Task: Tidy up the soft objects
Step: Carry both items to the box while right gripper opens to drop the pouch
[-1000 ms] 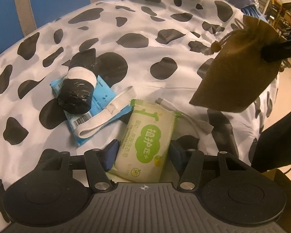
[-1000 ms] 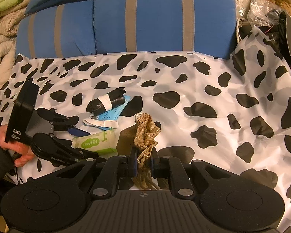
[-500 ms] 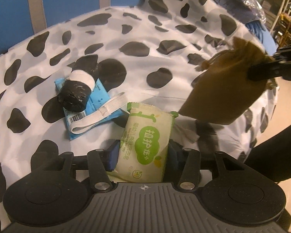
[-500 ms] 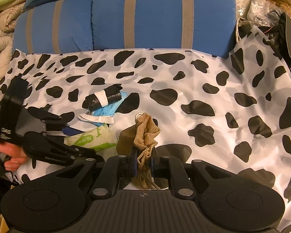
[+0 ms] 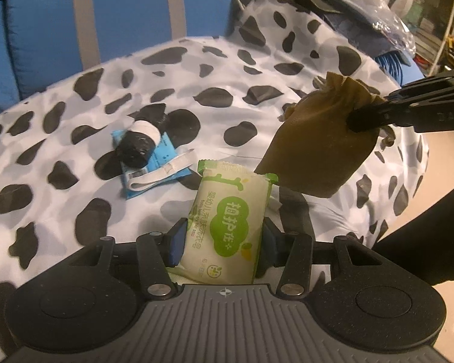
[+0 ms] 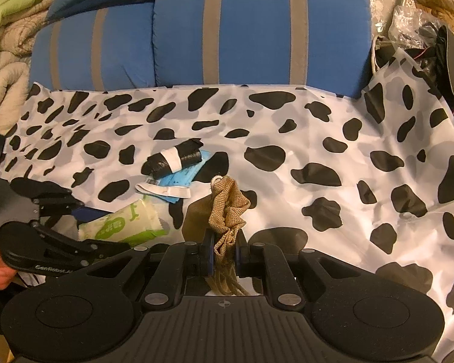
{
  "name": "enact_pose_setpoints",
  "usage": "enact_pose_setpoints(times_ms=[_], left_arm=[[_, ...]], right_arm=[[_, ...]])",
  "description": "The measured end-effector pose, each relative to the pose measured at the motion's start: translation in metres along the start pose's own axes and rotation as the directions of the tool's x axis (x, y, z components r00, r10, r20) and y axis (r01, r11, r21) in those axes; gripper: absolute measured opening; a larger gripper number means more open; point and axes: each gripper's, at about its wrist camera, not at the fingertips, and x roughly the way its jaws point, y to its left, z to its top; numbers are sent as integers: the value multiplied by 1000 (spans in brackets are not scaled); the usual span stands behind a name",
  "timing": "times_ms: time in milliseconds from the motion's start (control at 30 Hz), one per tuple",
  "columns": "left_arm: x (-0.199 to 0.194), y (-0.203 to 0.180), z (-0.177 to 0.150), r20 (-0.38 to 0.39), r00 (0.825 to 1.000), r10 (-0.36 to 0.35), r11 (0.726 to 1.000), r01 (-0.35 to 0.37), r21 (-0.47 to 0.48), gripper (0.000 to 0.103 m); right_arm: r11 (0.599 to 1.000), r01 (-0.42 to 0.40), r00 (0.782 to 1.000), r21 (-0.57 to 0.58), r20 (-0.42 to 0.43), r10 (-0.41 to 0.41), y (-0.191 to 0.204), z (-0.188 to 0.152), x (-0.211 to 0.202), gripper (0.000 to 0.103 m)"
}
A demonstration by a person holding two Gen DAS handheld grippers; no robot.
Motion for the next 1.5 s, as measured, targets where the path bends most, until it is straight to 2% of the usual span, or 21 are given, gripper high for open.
enact_pose_setpoints(times_ms=[367,533,733,933,1000,1267,1500], left_arm=[[-55,-4,-29,40,994,103,985,-96,-140,49],[-77,-3,-47,40,992,121,974,-111,-198,49],[-98,-8,-68,37,993,116,963,-103,-251,49],[-110,-21,-85,25,993,113,959,-103,-264,49],[-113,-25,-90,19,994,111,957,-102,-270,49],[-120,-38,-105,-4,997,71,955,-69,-289,49],[-120,-44,-107,-9,999,52,960,-53,-275,49]], right_arm=[[981,-180,984,79,32,178,5,-7,-25,15],[968,-237,971,79,21,236,12,-19,-37,15],[949,-315,948,16,-49,315,32,-36,-47,15],[905,-417,900,-90,-179,397,62,-58,-52,15],[891,-436,888,-123,-221,404,72,-66,-53,15],[875,-444,861,-195,-362,356,90,-90,-47,15],[847,-480,831,-230,-430,354,101,-99,-40,16]])
